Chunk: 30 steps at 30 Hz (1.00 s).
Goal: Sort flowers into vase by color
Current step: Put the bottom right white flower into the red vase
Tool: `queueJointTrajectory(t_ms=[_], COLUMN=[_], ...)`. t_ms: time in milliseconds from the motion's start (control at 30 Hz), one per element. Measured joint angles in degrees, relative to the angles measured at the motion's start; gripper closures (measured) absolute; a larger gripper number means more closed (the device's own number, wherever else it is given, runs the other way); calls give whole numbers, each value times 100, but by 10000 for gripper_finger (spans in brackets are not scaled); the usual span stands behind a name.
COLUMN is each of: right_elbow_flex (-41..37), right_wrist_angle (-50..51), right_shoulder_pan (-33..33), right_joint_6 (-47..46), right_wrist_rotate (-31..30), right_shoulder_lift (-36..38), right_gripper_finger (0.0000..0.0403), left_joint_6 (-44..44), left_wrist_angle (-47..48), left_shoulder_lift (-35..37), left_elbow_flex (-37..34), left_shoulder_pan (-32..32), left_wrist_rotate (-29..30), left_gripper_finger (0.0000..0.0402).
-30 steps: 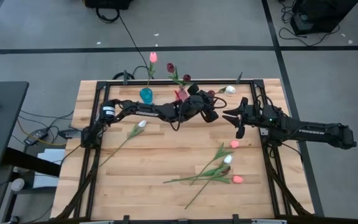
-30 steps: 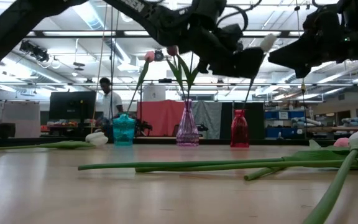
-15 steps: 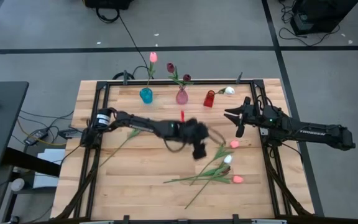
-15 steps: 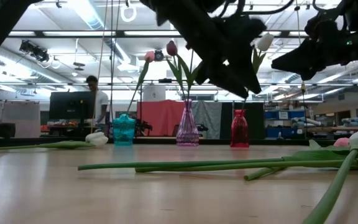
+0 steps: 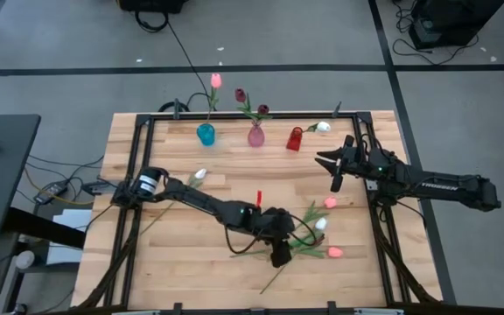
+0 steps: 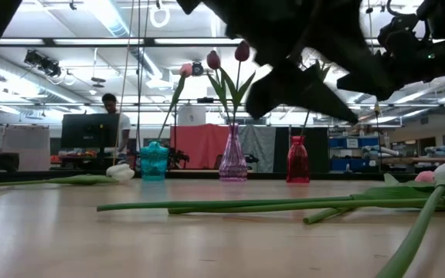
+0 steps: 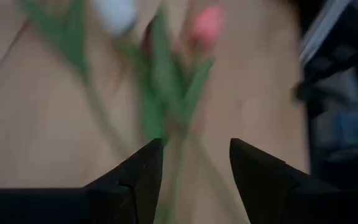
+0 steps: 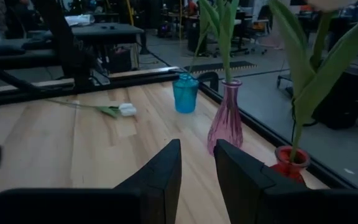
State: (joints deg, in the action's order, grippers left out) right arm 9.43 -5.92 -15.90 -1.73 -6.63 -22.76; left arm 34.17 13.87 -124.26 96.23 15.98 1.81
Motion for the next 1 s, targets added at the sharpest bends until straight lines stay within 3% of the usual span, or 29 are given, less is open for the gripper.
queueJointTrajectory(t_ms=[300,600,1000], right_elbow_flex=[1,0,0], right_wrist_angle=[-87,-104,-131], right_shoulder_pan=[-4,-4,-4], right_joint_6=[62,49,45], right_wrist_rotate=[-362,-303,-229], right_shoulder_lift=[-100,-151,-151], right_gripper_finger=[292,293,293], left_joint_6=[421,266,-107], left_wrist_angle=[-667,-337,-142], left_shoulder_lift=[-529,-1156,-1297], left_elbow_flex=[85,803,874], left_shoulder_pan=[147,171,161], left_wrist_rotate=[7,-89,256], left_gripper_finger=[241,246,258])
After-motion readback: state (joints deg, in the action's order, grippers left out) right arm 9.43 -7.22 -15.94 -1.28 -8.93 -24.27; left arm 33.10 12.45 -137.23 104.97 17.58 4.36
